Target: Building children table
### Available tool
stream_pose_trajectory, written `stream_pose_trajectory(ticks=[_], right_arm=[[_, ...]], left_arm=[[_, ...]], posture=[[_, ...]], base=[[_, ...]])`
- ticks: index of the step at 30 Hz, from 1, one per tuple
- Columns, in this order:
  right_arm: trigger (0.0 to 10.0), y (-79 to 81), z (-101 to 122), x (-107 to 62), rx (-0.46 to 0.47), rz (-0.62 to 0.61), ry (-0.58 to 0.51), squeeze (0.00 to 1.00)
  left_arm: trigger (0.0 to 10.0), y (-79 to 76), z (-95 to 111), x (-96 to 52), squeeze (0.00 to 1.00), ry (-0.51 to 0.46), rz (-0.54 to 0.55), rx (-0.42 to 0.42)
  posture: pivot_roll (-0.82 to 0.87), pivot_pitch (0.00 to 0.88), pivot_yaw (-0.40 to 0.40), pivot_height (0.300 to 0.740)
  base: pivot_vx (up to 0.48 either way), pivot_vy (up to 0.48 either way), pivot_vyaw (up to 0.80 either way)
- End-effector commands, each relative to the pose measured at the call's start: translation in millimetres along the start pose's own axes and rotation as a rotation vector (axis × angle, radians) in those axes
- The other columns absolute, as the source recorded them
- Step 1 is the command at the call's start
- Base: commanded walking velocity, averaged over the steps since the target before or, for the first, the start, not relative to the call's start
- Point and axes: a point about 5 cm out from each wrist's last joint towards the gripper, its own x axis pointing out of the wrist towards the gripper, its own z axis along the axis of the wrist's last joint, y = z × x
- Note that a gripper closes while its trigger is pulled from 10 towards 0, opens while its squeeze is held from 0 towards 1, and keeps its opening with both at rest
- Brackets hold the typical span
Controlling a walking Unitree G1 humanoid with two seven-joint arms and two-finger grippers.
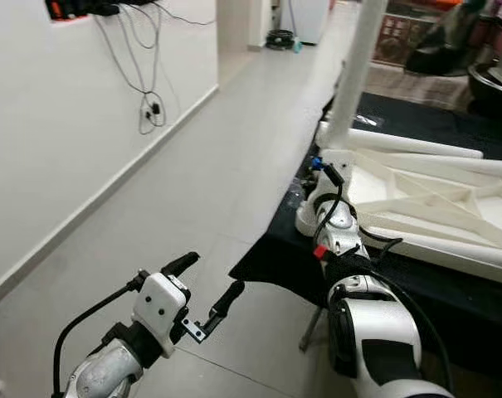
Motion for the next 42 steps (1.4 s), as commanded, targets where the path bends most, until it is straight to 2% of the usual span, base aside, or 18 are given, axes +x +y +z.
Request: stream_pose_trajectory(ticks=[1,6,7,8,9,10,11,15,16,19,24,26,30,31,32,36,39,42], right_arm=[[0.0,-20.5,-8,-3.3,-0.011,-0.215,0.024,0.00],[0.0,-6.0,-7,-8.0,0.022,-0.283,0.020,0.00],[0.0,2.9,-5,-9.0,0.027,-0.267,0.017,0.00],[4.6,9.5,-3,-9.6,0.025,-0.249,0.006,0.00],[10.0,15.9,-1,-9.8,0.018,-0.218,-0.001,0.00],[10.0,21.3,0,-10.5,0.012,-0.194,-0.011,0.00],[10.0,23.8,0,-11.4,-0.001,-0.180,-0.023,0.12],[10.0,25.7,0,-12.8,-0.014,-0.177,-0.035,0.12],[10.0,28.3,0,-14.9,-0.014,-0.164,-0.056,1.00],[10.0,33.4,-1,-19.7,-0.012,-0.150,-0.079,1.00],[10.0,31.4,-4,-24.4,-0.016,-0.169,-0.086,1.00],[10.0,22.6,-10,-29.9,-0.046,-0.175,-0.103,1.00],[10.0,21.0,-11,-32.2,-0.060,-0.169,-0.110,1.00],[10.0,19.4,-14,-34.8,-0.077,-0.167,-0.112,0.20],[10.0,18.3,-16,-37.4,-0.087,-0.163,-0.113,0.00],[10.0,15.4,-20,-46.0,-0.119,-0.149,-0.136,0.00],[10.0,19.3,-22,-69.0,-0.065,-0.032,-0.198,0.00],[10.0,24.5,-23,-77.7,-0.031,0.035,-0.207,0.00]], left_arm=[[10.0,-1.5,-4,-1.3,0.00,0.026,-0.011,0.005],[10.0,-1.1,-4,-1.0,0.00,0.028,-0.011,0.004],[10.0,-1.1,-4,-0.8,0.00,0.028,-0.011,0.004],[10.0,-1.0,-4,-0.5,0.00,0.028,-0.011,0.004],[10.0,-0.9,-4,-0.4,0.00,0.028,-0.010,0.003],[10.0,-1.0,-4,-0.2,0.00,0.030,-0.011,0.002],[10.0,-0.9,-5,0.1,0.00,0.031,-0.011,0.001],[10.0,-0.9,-5,0.2,0.00,0.033,-0.011,0.000],[10.0,-0.8,-5,0.3,0.00,0.033,-0.010,-0.001],[10.0,-0.6,-5,0.4,0.00,0.035,-0.009,-0.001],[10.0,0.0,-6,1.2,0.00,0.038,-0.008,-0.002],[10.0,0.5,-6,1.6,0.00,0.040,-0.007,-0.003],[10.0,0.5,-6,1.6,0.00,0.041,-0.007,-0.004],[10.0,0.8,-7,1.9,0.00,0.042,-0.007,-0.004],[10.0,1.3,-7,2.1,0.00,0.043,-0.006,-0.004],[10.0,1.9,-8,2.4,0.00,0.048,-0.003,-0.006],[10.0,3.8,-10,2.6,0.00,0.057,0.007,-0.008],[10.0,4.0,-10,2.7,0.00,0.059,0.007,-0.008]], posture=[[0.06,0.081,-0.047,0.740],[0.06,0.087,-0.049,0.740],[0.06,0.091,-0.050,0.740],[0.06,0.091,-0.050,0.740],[0.06,0.091,-0.050,0.740],[0.06,0.092,-0.049,0.740],[0.06,0.095,-0.048,0.740],[0.06,0.097,-0.046,0.740],[0.06,0.094,-0.048,0.740],[0.06,0.097,-0.049,0.740],[0.06,0.097,-0.045,0.740],[0.05,0.098,-0.040,0.740],[0.05,0.098,-0.040,0.740],[0.05,0.098,-0.043,0.740],[0.05,0.099,-0.043,0.740],[0.05,0.098,-0.041,0.740],[0.05,0.098,-0.038,0.740],[0.05,0.093,-0.042,0.740]], base=[[0.000,0.000,0.00],[0.000,0.000,0.00],[0.000,0.000,0.00],[0.000,0.000,0.00],[0.000,0.000,0.00],[0.000,0.000,0.00],[0.000,0.000,0.00],[0.000,0.000,0.00],[0.000,0.000,0.00],[0.000,0.000,0.00],[0.000,0.000,0.00],[0.000,0.000,0.00],[0.000,0.000,0.00],[0.000,0.000,0.00],[0.000,0.000,0.00],[0.000,0.000,0.00],[0.000,0.000,0.00],[0.000,0.000,0.00]])
